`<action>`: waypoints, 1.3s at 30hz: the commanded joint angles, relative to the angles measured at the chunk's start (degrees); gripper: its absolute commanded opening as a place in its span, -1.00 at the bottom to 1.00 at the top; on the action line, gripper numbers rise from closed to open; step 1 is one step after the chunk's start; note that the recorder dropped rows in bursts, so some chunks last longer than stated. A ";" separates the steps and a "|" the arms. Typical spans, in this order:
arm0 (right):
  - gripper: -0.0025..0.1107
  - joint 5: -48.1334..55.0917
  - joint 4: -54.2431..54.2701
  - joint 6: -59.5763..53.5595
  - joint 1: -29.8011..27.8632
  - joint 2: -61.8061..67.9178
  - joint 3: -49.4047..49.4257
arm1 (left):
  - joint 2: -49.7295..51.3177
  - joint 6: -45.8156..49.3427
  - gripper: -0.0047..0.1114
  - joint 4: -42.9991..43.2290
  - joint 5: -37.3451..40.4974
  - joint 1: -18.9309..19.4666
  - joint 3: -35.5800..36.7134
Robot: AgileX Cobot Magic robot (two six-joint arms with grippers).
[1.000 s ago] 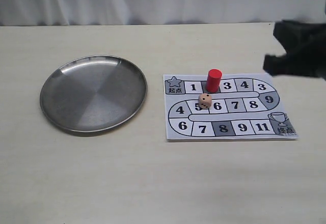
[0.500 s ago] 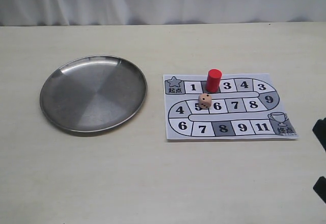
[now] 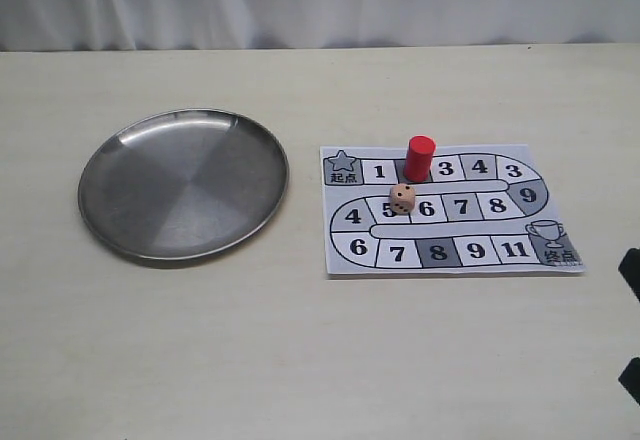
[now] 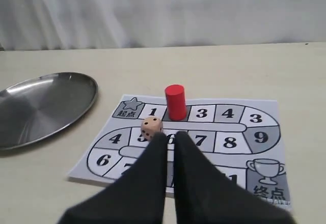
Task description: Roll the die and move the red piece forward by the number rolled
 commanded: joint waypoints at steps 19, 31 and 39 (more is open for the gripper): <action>-0.88 1.55 -0.83 0.02 -13.62 -12.35 0.16 | -0.15 -0.05 -0.92 -0.03 -0.52 0.19 0.10; -0.88 1.55 -0.81 -0.42 -13.62 -12.35 0.16 | -0.15 -0.05 -0.92 -0.03 -0.52 0.19 0.10; -0.88 1.55 -0.03 -0.41 -13.62 -12.35 0.16 | -0.15 -0.05 -0.92 -0.03 -0.52 0.19 0.10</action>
